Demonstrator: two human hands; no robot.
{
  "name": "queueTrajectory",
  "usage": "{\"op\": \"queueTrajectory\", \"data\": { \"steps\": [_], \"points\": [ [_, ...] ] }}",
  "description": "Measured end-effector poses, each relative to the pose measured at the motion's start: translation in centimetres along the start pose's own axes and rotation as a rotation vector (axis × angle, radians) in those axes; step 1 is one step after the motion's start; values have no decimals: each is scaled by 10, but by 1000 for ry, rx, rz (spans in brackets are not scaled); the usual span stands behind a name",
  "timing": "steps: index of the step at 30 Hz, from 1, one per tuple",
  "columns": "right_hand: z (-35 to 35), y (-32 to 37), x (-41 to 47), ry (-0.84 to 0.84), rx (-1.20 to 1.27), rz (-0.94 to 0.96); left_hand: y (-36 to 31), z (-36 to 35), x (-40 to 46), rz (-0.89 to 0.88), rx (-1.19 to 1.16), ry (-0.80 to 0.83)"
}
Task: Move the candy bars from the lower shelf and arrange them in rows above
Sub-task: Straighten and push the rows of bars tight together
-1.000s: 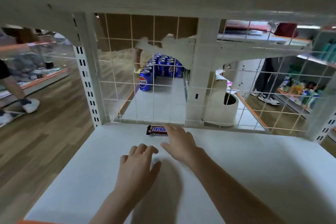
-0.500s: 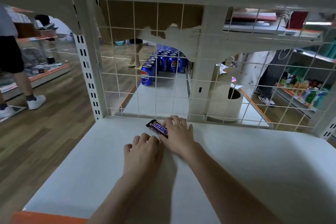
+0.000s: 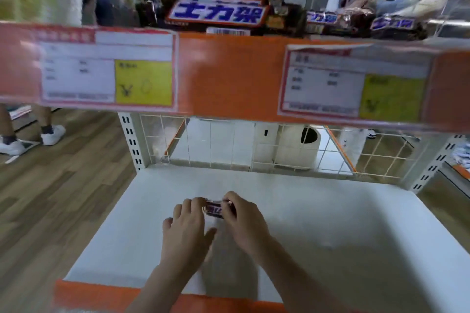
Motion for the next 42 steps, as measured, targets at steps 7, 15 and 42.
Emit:
{"op": "queueTrajectory", "data": {
  "steps": [7,15,42],
  "points": [
    [29,1,-29,207,304,-122,-19,30,-18,-67,-61,-7],
    [75,18,-81,334,657,-330,-51,74,-54,-15,-135,-46],
    [250,115,-235,208,-100,-122,-157,240,-154,-90,-57,145]
  ]
}}
Point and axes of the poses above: each hand's wrist, its own x-axis towards the middle knuckle, its own z-axis out of the back of the hand, y = z × x, the point moved 1 cm from there along x, towards the middle knuckle, and after that the axes turned 10 degrees about -z, right-handed, at the moved point
